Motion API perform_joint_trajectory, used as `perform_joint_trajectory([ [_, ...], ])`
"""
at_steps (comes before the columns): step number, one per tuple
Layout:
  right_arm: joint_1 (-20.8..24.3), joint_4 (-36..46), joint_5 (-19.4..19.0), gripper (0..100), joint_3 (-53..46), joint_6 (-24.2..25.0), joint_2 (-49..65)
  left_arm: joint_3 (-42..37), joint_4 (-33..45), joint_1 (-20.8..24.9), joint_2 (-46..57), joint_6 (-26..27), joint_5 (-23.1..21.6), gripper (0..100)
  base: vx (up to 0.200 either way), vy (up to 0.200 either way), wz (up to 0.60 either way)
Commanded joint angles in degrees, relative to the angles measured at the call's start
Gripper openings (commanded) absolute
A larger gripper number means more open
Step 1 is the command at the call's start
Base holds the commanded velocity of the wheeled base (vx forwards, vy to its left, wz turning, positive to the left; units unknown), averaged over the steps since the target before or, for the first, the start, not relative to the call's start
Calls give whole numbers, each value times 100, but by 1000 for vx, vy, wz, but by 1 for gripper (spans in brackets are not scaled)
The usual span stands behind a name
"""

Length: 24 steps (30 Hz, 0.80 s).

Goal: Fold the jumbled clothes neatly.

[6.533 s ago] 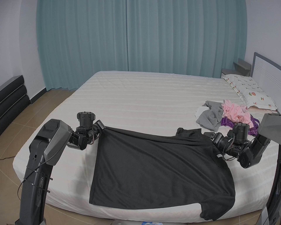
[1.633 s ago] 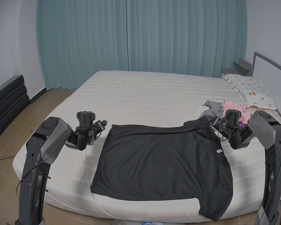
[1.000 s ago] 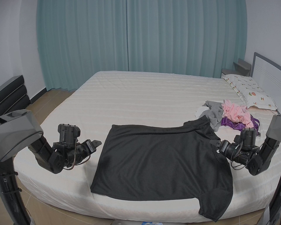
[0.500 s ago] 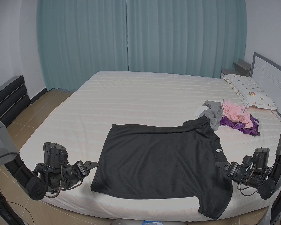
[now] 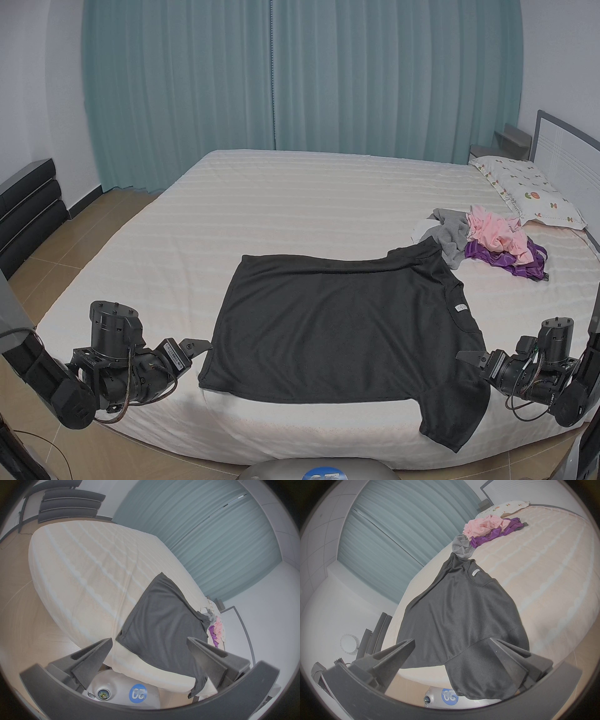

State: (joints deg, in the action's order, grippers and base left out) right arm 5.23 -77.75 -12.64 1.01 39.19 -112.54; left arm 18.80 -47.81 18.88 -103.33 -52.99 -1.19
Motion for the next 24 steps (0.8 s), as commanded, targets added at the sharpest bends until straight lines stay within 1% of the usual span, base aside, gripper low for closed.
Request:
perform_joint_trajectory([
  [1,22,-3,-1,100,-101,9,-48,19,0,124,-21,-27,-4,100,0,-200,0],
  [11,22,-21,-10,100,-101,18,-57,27,0,160,-30,-71,-4,100,0,-200,0],
  [18,4,-38,-10,100,-101,27,-84,36,-9,142,-30,-80,-12,100,0,0,0],
  [19,4,-47,-10,100,-101,27,-92,45,-9,107,-12,-176,-30,100,0,0,0],
  [20,-4,-47,-10,100,-101,27,-92,71,0,80,-3,-273,-83,100,0,0,0],
  [21,-13,-47,-10,100,-101,36,-101,159,0,19,-3,-502,-294,100,0,0,0],
  [22,-13,-56,-10,100,-101,53,-101,203,26,-104,-12,-695,-531,100,0,0,0],
  [23,-13,-73,-10,100,-101,97,-119,256,53,-341,-30,-915,-900,100,0,0,0],
  [24,4,-73,-10,100,-101,124,-127,265,53,-500,-38,-985,-1190,100,0,0,0],
])
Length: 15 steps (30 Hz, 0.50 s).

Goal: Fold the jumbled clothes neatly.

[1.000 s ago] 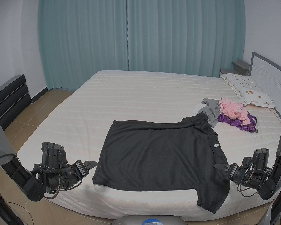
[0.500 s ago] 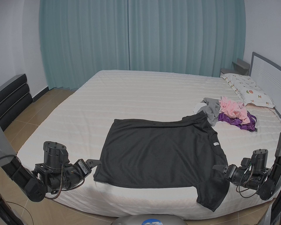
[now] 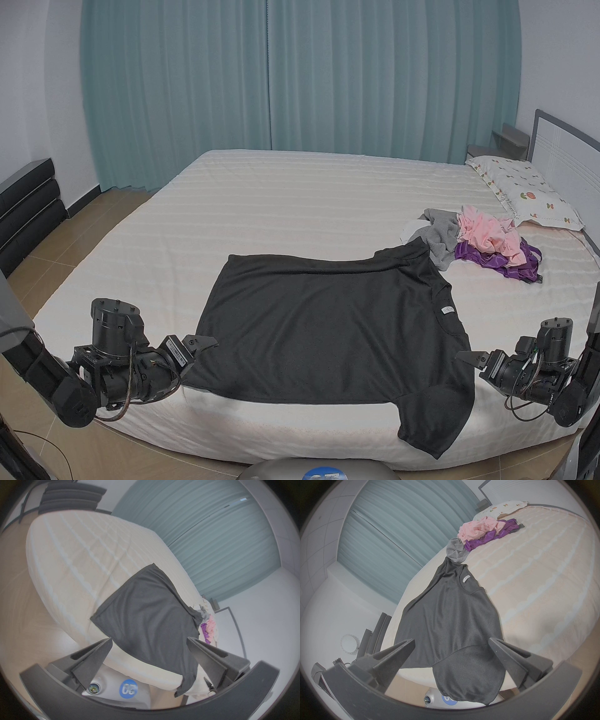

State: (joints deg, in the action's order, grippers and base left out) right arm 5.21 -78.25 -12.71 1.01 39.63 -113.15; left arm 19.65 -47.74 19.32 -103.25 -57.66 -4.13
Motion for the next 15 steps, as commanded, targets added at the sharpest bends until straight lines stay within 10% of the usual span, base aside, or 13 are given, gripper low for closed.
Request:
perform_joint_trajectory([
  [1,7,-23,-3,100,-101,89,-67,188,54,-596,-46,-527,-984,100,0,0,0],
  [4,24,-23,-3,100,-101,106,-75,215,19,-1115,-265,-413,-1643,100,0,0,0],
  [15,24,-32,-3,100,-101,124,-146,513,1,-1115,-1531,739,-1274,100,0,0,0],
])
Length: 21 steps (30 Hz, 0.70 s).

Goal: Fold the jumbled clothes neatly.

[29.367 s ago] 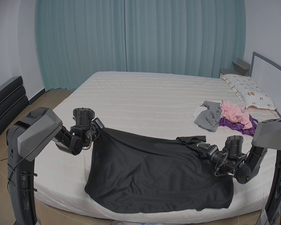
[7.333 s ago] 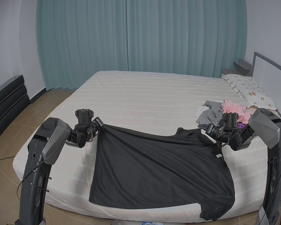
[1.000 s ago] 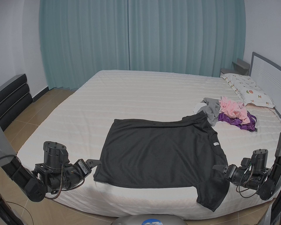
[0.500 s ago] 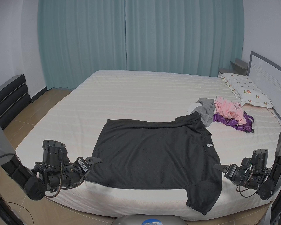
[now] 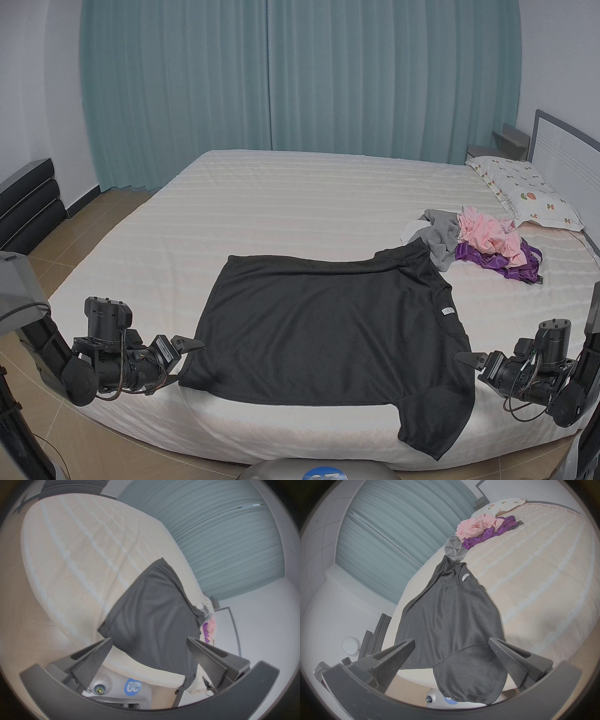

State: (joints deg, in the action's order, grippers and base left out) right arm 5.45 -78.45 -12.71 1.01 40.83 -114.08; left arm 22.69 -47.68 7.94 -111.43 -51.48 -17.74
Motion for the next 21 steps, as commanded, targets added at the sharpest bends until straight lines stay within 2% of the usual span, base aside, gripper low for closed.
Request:
perform_joint_trajectory([
  [1,0,-13,-3,100,-101,4,-53,219,-5,33,-731,121,86,100,0,0,0],
  [6,0,-13,-3,100,-101,4,-62,307,-5,235,-1029,200,385,100,0,0,0],
  [11,0,-13,-3,100,-101,4,-88,254,13,410,-1029,217,447,100,0,0,0],
  [21,0,-13,-3,100,-101,4,-97,254,39,463,-1029,217,534,100,0,0,0],
])
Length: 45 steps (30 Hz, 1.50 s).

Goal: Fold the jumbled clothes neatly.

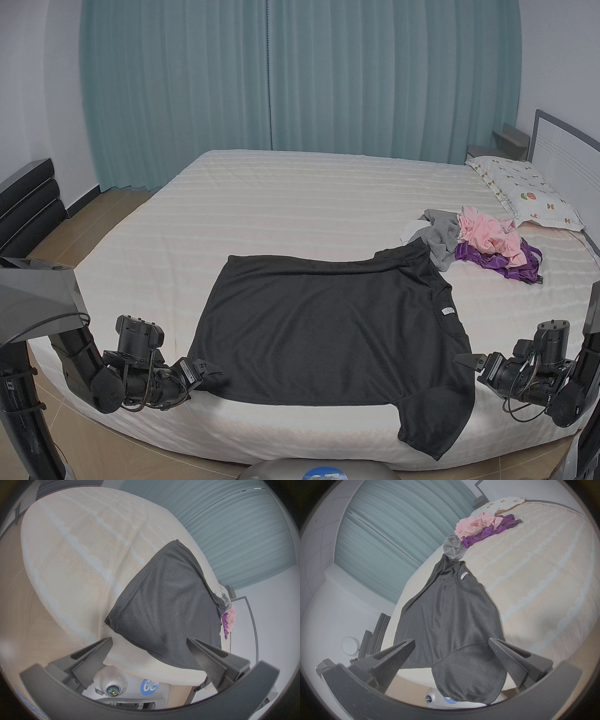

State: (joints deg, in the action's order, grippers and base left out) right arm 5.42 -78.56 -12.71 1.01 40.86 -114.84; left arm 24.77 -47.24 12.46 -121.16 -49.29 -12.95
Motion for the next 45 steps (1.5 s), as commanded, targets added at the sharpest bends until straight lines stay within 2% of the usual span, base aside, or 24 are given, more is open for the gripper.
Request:
perform_joint_trajectory([
  [1,2,-2,-3,100,-101,1,-21,63,-22,20,-83,-2,152,100,0,0,0],
  [6,-6,-11,6,100,-101,-8,-13,256,-49,134,-312,-2,512,100,0,0,0],
  [12,-6,-11,6,100,-101,-8,-4,414,-22,72,-399,-11,671,100,0,0,0],
  [13,-6,-11,6,100,-101,-8,-4,353,-22,46,-382,-11,697,0,0,0,0],
  [25,2,-11,-3,100,-101,-8,-21,-25,-31,-191,22,-28,706,0,0,0,0],
  [34,143,42,6,100,-101,-35,-65,-253,-49,-182,225,-11,697,0,0,0,0],
  [40,257,-37,94,100,-101,-210,-514,-297,-49,-191,225,-11,697,0,0,0,0],
  [45,20,-98,278,100,-101,-492,-575,-306,-49,-174,233,-20,688,0,0,0,0],
])
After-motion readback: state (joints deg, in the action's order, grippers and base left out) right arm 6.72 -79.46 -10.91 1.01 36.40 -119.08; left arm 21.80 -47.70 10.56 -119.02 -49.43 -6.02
